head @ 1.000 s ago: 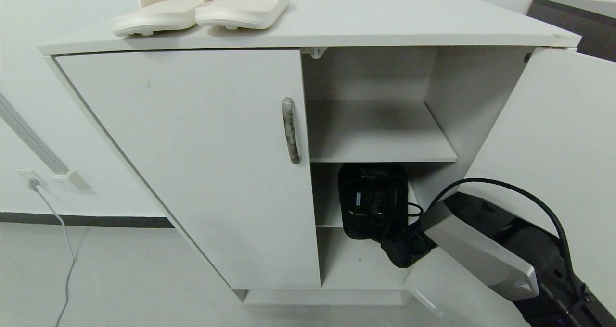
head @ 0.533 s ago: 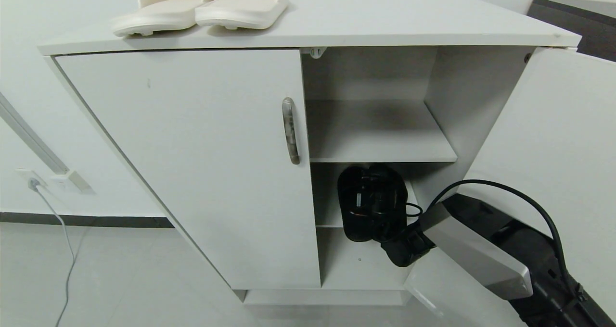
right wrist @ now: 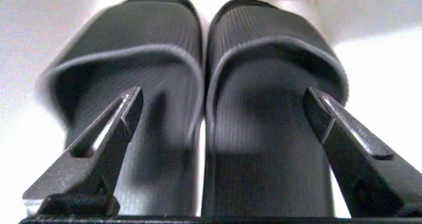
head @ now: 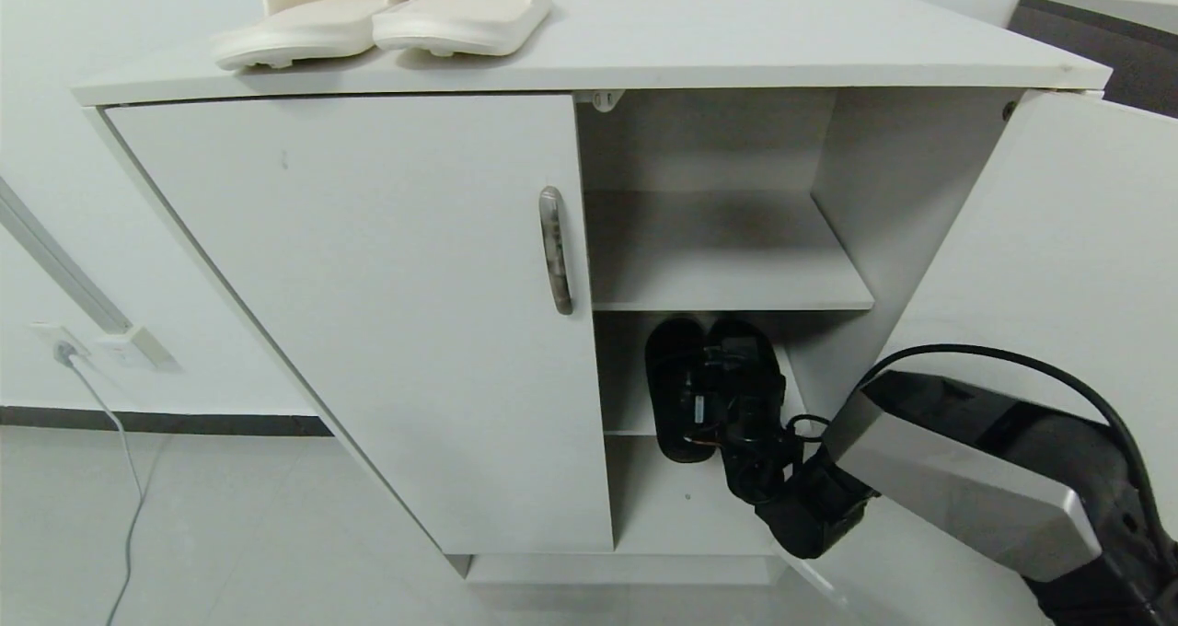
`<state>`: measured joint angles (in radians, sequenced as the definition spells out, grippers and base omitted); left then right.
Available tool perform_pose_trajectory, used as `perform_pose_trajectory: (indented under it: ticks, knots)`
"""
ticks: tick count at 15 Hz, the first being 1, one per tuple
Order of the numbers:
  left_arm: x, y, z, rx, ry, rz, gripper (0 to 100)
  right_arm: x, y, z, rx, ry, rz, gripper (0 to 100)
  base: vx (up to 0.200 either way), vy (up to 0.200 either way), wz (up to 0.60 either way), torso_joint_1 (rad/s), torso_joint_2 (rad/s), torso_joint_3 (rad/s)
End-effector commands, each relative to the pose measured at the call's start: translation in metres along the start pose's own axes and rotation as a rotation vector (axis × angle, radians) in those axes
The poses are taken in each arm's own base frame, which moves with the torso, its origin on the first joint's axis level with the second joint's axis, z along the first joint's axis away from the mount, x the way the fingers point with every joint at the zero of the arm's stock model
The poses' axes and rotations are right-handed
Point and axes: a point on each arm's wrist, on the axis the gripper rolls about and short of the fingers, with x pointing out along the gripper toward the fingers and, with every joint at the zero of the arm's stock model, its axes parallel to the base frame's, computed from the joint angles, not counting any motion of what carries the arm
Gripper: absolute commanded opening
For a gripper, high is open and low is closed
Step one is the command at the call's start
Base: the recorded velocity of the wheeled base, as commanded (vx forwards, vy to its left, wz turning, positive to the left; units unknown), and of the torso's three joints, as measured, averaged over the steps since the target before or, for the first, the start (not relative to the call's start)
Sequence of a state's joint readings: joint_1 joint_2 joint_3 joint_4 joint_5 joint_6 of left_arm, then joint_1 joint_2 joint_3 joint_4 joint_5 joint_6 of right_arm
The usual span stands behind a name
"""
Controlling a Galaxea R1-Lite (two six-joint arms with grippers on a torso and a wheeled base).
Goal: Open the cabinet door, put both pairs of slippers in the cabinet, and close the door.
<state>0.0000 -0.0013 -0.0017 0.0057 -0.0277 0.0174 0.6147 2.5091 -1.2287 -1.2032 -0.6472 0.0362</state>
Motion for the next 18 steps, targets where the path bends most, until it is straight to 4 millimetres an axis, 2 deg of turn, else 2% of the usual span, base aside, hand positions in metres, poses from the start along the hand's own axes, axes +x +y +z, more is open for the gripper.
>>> perform_pose_trajectory:
  ticks: [1,4,5,9,17,18]
  knots:
    - [0.0,0.0,0.0,0.004,0.002,0.0,0,-0.05,-0.009,0.03,0.022,-0.033,0.017,100,0.0,0.0,0.0,0.0,0.0,0.0]
    - [0.0,0.0,0.0,0.002,0.002,-0.002,0,-0.091,-0.017,0.027,-0.007,-0.003,0.051,100,0.0,0.0,0.0,0.0,0.0,0.0]
    - [0.0,0.0,0.0,0.002,0.002,-0.002,0,-0.096,-0.018,0.026,-0.003,-0.007,0.057,100,0.0,0.0,0.0,0.0,0.0,0.0]
    - [0.0,0.0,0.0,-0.001,0.002,-0.002,0,-0.096,-0.019,0.021,-0.009,-0.001,0.054,100,0.0,0.0,0.0,0.0,0.0,0.0]
    - [0.0,0.0,0.0,-0.001,0.002,-0.002,0,-0.096,-0.018,0.022,-0.022,-0.01,0.056,100,-0.2,0.0,0.0,0.0,0.0,0.002]
    - [0.0,0.0,0.0,0.002,0.002,-0.002,0,-0.096,-0.018,0.023,-0.02,-0.013,0.056,100,0.0,0.0,0.0,0.0,0.0,0.0]
